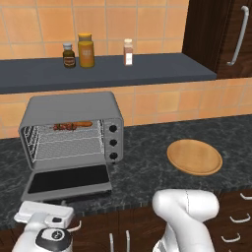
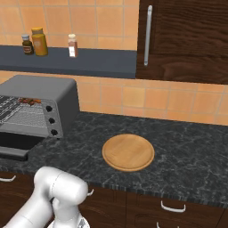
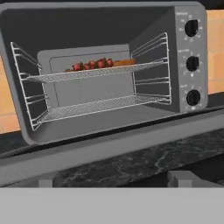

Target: Pick up the kebab skewer and baguette bread, and place them inside the toaster oven. Close the toaster oven door and start by setting the timer.

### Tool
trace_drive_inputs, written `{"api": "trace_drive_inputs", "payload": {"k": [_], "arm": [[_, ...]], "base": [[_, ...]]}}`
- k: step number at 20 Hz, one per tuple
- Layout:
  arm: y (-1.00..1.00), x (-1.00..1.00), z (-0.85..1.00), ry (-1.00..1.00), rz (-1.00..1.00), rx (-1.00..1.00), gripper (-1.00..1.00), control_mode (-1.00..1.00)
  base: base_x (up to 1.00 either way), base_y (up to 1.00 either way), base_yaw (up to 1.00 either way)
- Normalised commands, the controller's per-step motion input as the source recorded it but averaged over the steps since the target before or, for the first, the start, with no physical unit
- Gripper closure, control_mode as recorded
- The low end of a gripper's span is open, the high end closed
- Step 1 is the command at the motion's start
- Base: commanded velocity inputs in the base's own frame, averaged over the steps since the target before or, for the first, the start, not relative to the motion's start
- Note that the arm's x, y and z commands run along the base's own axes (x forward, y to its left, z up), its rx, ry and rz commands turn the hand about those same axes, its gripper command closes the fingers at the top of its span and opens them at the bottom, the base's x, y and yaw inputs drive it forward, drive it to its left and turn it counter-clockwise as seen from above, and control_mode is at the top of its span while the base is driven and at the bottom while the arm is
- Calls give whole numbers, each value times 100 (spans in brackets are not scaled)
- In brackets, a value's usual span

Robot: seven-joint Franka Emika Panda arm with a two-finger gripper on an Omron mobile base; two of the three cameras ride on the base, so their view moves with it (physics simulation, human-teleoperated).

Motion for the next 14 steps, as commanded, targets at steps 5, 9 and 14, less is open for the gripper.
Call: {"api": "trace_drive_inputs", "payload": {"k": [5,9,14], "arm": [[0,78,64,0,5,4,-100,-100],[0,75,63,0,6,3,-100,-100],[0,55,46,0,8,3,-100,-100]], "base": [[0,0,0],[0,0,0],[0,0,0]]}}
